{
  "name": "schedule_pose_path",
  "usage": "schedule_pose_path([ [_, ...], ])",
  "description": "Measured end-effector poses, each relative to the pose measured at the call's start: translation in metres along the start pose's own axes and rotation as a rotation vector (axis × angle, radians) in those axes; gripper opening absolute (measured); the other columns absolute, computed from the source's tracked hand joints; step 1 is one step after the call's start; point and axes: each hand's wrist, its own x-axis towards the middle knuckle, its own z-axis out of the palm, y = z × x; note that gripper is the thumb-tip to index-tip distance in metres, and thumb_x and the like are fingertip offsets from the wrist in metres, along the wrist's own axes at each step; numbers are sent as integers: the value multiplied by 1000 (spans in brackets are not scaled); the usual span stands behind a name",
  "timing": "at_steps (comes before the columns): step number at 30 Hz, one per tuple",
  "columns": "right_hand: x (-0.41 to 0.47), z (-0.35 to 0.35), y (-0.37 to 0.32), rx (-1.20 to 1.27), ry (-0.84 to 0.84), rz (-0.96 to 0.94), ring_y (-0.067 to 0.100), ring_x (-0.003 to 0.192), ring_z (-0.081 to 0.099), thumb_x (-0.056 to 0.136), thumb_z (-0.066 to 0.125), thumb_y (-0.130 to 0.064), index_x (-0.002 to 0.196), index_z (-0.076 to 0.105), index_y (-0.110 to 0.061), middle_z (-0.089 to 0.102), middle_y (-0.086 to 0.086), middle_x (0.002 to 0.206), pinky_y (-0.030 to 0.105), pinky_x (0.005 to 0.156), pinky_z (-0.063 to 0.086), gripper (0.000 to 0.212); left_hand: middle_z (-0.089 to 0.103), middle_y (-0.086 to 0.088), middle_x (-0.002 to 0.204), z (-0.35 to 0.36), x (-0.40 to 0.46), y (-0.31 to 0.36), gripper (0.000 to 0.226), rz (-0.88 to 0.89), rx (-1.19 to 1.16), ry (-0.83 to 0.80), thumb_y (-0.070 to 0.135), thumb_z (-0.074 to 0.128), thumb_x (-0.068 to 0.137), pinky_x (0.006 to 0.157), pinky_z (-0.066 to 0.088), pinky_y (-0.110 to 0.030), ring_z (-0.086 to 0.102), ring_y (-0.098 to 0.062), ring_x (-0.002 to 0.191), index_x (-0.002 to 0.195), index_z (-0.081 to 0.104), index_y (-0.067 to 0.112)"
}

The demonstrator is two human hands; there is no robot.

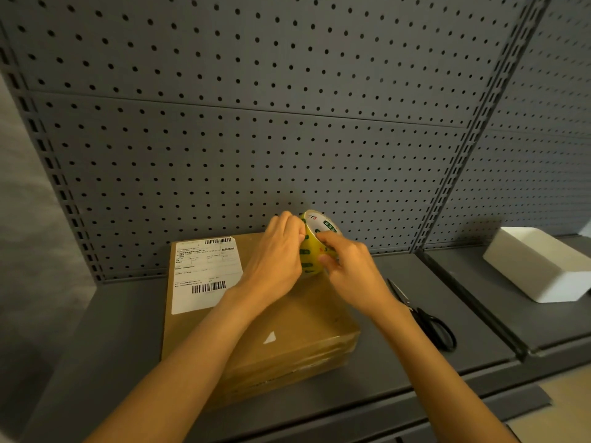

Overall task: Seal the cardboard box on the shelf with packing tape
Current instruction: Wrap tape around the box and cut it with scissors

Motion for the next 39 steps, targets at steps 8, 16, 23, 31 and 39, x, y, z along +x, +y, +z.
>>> schedule_pose_path([
  [8, 3, -15, -1, 55, -3, 82, 18, 78, 59, 92, 52, -2, 123, 57, -14, 65, 8, 95, 27, 67, 51, 34, 44, 5, 99, 2, -4, 0, 10, -25, -195, 104, 18, 36, 101, 72, 40, -21, 41, -9, 90, 93, 43, 18],
  [16, 0, -21, -6, 117, -17, 53, 20, 83, 62, 91, 54, -2, 119, 61, -14, 67, 7, 96, 29, 70, 52, 31, 61, 1, 102, 0, -1, -4, 27, -30, -308, 208, 17, 68, 85, 74, 47, -10, 55, -9, 87, 111, 69, 11],
  [23, 0, -18, -9, 100, -27, 47, 16, 86, 62, 92, 55, -5, 120, 61, -16, 66, 4, 100, 17, 68, 50, 30, 62, 2, 84, 0, -1, -6, 7, -24, -245, 288, 17, 67, 86, 63, 43, -12, 54, -7, 76, 83, 70, 10],
  [31, -1, -16, -9, 30, -28, 62, 25, 86, 61, 92, 50, -5, 131, 52, -18, 65, 10, 103, 44, 73, 54, 41, 40, 5, 98, 6, -2, -6, 14, 17, -63, 79, 18, 34, 101, 72, 30, -18, 33, -7, 90, 88, 40, 18],
  [39, 10, -24, -19, -102, -40, -2, 30, 99, 59, 88, 44, 0, 136, 49, -21, 63, 11, 118, 38, 76, 51, 53, 40, 10, 85, 6, -1, -3, 18, -136, -309, -7, 15, 35, 101, 65, 33, -12, 38, -5, 77, 84, 40, 17],
])
